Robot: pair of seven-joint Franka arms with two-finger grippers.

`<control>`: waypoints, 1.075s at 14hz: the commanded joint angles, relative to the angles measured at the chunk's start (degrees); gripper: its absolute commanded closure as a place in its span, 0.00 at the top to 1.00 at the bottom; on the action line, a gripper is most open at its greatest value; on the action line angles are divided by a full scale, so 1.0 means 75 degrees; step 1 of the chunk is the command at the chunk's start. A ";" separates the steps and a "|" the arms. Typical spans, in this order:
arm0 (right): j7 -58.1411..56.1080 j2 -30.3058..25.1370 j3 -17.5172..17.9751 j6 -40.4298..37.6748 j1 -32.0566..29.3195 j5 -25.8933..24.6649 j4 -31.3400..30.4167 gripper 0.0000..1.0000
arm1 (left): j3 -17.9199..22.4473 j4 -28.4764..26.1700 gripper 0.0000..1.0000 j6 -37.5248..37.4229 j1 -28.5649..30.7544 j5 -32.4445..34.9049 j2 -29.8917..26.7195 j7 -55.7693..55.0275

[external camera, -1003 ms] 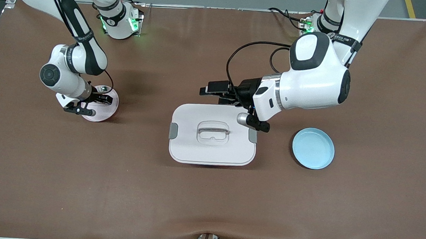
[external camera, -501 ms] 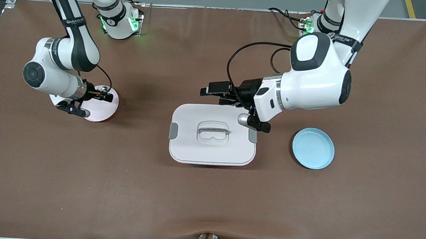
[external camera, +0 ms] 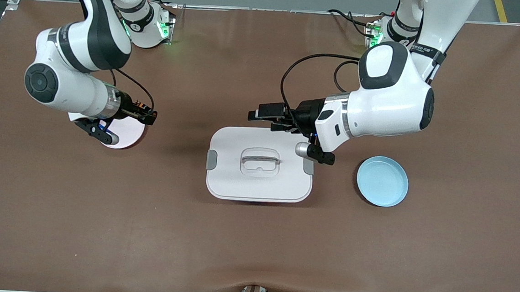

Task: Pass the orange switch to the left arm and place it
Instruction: 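Lift the switch with the right gripper and carry it over the box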

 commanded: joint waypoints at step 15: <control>0.6311 0.2935 -0.0067 -0.0829 0.1098 0.2766 0.4996 0.00 | -0.0054 -0.0136 1.00 0.0574 -0.0217 -0.0226 -0.0029 -0.0072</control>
